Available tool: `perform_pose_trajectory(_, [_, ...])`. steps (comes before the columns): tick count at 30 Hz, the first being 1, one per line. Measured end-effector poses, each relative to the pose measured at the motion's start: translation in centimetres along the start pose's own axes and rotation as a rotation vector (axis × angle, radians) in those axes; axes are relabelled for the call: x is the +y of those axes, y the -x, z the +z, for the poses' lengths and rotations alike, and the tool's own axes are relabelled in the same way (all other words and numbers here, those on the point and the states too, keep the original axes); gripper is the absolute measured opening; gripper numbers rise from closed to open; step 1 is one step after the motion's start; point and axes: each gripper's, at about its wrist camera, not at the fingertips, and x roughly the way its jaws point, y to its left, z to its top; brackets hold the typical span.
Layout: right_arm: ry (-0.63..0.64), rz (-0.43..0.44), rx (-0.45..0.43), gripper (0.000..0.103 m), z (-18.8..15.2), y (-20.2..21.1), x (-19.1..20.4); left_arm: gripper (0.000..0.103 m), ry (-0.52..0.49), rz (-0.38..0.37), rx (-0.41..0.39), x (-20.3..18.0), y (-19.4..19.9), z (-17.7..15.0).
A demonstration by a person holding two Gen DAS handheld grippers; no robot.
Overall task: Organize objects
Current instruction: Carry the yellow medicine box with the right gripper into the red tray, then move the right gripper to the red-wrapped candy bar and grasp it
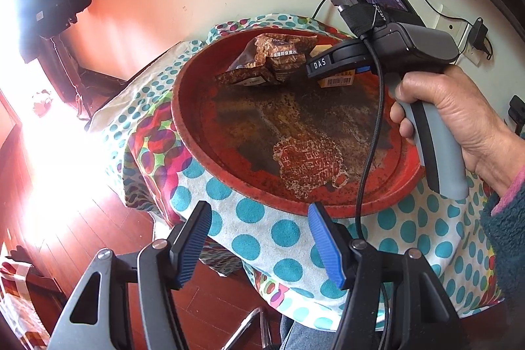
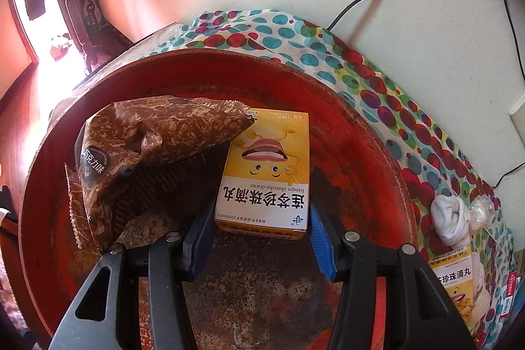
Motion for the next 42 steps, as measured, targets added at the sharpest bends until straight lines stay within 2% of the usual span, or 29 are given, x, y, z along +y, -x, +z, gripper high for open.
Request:
perform_pose_trajectory(5, [0.002, 0.010, -0.003, 0.052, -0.2, 0.2, 0.0, 0.063, -0.009, 0.001, 0.004, -0.2, 0.0, -0.1])
perform_pose_trajectory(6, [0.000, 0.008, -0.005, 0.054, -0.2, 0.3, -0.1, 0.063, -0.009, 0.000, 0.002, -0.3, 0.1, -0.1])
perform_pose_trajectory(8, [-0.003, 0.009, -0.015, 0.064, -0.4, 0.6, -0.3, 0.063, -0.013, -0.003, 0.004, -0.4, 0.1, -0.1])
perform_pose_trajectory(10, [-0.001, 0.000, -0.025, 0.066, -0.6, 1.1, -0.5, 0.063, -0.016, -0.003, 0.001, -0.7, 0.2, -0.1])
perform_pose_trajectory(15, [-0.004, 0.029, -0.047, 0.066, -2.1, 3.6, -1.7, 0.063, -0.032, -0.009, -0.004, -1.4, 0.5, 0.0])
perform_pose_trajectory(19, [-0.001, 0.049, -0.092, 0.066, -4.6, 7.4, -3.7, 0.063, -0.064, -0.023, -0.014, -2.7, 0.9, 0.0])
perform_pose_trajectory(23, [-0.035, 0.057, -0.137, 0.066, -8.2, 11.5, -7.1, 0.063, -0.101, -0.054, -0.026, -4.5, 1.3, 0.0])
perform_pose_trajectory(30, [-0.102, -0.081, -0.148, 0.066, -16.5, 16.3, -15.0, 0.063, -0.207, -0.107, -0.034, -9.8, 1.6, -0.6])
perform_pose_trajectory(32, [-0.135, -0.122, -0.141, 0.066, -19.2, 17.1, -17.4, 0.063, -0.238, -0.128, -0.032, -11.5, 1.5, -1.0])
perform_pose_trajectory(38, [-0.254, -0.173, -0.120, 0.066, -27.5, 18.1, -23.6, 0.063, -0.322, -0.195, -0.017, -16.2, 1.3, -2.3])
perform_pose_trajectory(42, [-0.340, -0.212, -0.086, 0.066, -31.6, 17.6, -26.9, 0.063, -0.363, -0.232, -0.001, -18.9, 1.0, -3.0])
